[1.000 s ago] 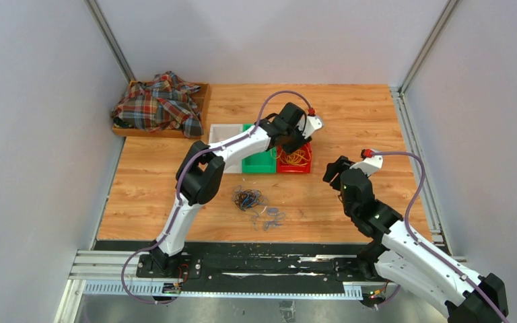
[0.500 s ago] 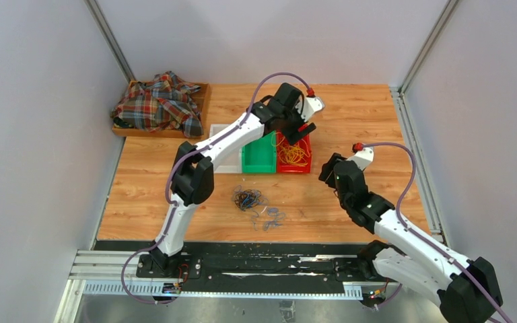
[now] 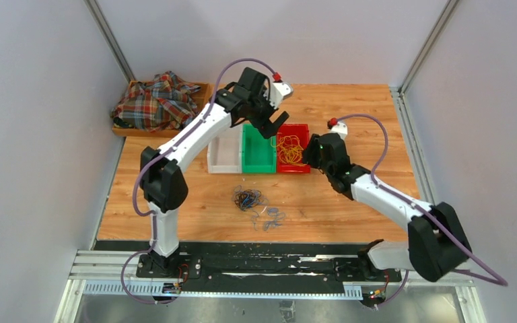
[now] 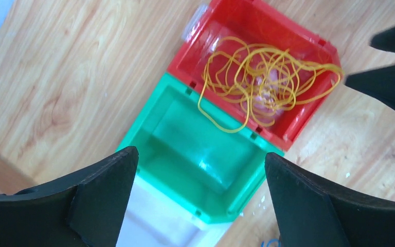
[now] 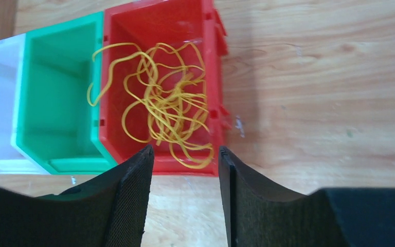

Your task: Untangle the cables

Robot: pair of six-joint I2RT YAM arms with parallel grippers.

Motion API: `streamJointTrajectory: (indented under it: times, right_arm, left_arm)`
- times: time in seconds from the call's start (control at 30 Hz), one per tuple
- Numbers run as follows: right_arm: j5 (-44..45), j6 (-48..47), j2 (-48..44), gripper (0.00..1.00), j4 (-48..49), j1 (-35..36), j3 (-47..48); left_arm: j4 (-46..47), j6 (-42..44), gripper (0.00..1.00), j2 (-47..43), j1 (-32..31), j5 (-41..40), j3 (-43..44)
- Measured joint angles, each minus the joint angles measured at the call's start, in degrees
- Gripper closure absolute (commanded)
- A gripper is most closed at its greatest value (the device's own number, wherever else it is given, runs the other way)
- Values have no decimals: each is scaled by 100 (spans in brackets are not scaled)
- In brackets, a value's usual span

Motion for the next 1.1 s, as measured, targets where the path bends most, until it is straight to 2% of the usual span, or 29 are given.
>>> streamJointTrajectory:
  times: [0.07, 0.37, 0.6, 0.77, 0.87, 0.93, 1.1]
  right_arm:
    - [-251, -42, 393, 58, 94, -2, 286]
    - [-748, -153, 1670, 83, 125, -4, 1102]
    - [-745, -286, 2310, 92, 33, -4, 1637]
    - [-743, -354, 2850, 94, -94, -2, 2061]
    - [-704, -428, 3176, 92, -256, 24, 2328]
    - [-640, -507, 3265, 87, -326, 55, 2382]
    - [-568, -778, 3254, 59, -664, 170, 2555]
  left_arm:
    - [-39, -37, 0, -251, 114, 68, -254]
    - [-52, -260, 10, -726, 352, 457, -1646]
    - [-20, -407, 13, -894, 358, 726, -1930]
    - [37, -470, 13, -1331, 358, 925, -1930]
    - [39, -470, 13, -1576, 358, 1016, -1930]
    - [37, -463, 11, -1703, 361, 1047, -1930]
    - [-94, -310, 5, -1947, 367, 1102, -1928]
